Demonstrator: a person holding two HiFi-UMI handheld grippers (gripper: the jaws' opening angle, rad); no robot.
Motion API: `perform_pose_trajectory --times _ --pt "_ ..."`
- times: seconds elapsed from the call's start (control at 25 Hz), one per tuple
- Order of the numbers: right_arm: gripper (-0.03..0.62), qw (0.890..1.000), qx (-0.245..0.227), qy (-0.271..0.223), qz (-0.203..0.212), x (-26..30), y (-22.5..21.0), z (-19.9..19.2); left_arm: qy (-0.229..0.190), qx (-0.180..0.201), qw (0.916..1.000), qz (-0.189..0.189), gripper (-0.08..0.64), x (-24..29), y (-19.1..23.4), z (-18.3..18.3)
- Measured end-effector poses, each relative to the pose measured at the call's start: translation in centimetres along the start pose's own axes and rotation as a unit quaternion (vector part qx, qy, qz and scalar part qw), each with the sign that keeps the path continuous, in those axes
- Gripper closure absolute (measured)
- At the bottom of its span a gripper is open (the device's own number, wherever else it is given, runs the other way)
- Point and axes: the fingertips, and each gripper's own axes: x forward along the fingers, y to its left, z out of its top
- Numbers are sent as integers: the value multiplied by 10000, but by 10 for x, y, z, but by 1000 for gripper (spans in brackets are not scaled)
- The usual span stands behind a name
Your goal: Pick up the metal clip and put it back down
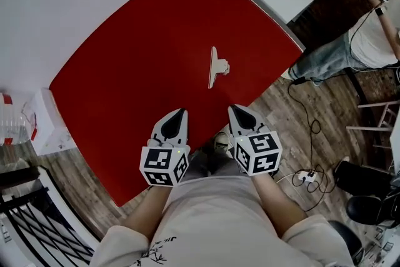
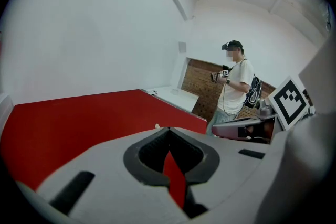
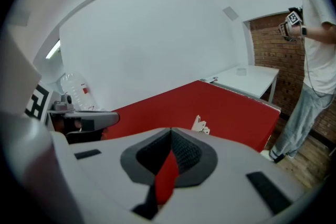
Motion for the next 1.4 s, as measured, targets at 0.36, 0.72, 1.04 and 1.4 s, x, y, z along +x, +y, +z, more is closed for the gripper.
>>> perform_pose_trajectory --times 0.36,0.72,1.04,1.4 --pt "586 9999 103 21 -121 43 -23 -1 199 32 9998 -25 555 45 22 -14" --pt "586 9993 300 76 -226 91 -44 -10 234 -15 9997 -79 555 83 35 -30" --pt "584 9971 418 114 -625 129 -72 -25 337 -54 9994 -76 555 110 51 -49" --pt "494 9940 775 264 -731 169 -94 -40 497 -219 9985 -109 555 119 56 -67"
